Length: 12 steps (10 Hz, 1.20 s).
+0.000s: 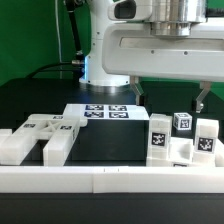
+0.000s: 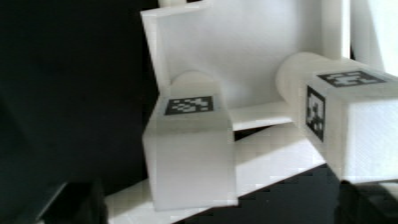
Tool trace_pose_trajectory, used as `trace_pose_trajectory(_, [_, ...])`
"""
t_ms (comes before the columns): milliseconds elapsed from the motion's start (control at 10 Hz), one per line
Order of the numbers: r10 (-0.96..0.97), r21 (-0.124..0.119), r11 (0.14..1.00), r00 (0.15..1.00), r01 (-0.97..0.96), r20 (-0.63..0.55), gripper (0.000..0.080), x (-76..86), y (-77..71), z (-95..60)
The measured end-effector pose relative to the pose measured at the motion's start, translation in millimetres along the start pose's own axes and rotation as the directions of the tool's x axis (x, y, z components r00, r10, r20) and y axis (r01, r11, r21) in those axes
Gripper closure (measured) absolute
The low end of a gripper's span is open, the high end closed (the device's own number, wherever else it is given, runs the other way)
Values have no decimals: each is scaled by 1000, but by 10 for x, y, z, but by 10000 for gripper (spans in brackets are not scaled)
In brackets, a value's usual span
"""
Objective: Assemble chair
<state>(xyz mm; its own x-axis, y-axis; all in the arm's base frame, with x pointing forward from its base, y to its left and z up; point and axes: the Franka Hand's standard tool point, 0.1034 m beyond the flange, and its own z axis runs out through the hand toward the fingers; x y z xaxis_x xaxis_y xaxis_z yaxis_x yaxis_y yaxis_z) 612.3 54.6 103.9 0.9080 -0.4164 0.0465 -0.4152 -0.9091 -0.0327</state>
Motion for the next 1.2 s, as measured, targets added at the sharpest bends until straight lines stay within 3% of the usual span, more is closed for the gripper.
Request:
trace_pose_trajectory(200, [-64,9,998,997,65,-34,151,-21,-12,2])
trace_pose_trajectory(400, [-162,8,987,984,163,-73,151,-146,86,57])
trace_pose_trajectory(600, [-151,11,988,985,153,-79,151,-175,164,111])
trace_pose_trajectory(1000, [-154,13,988,982,157,-107,151,-210,163,152])
trace_pose_trajectory(1200, [-166,5,986,980,168,-111,151,-386,212,288])
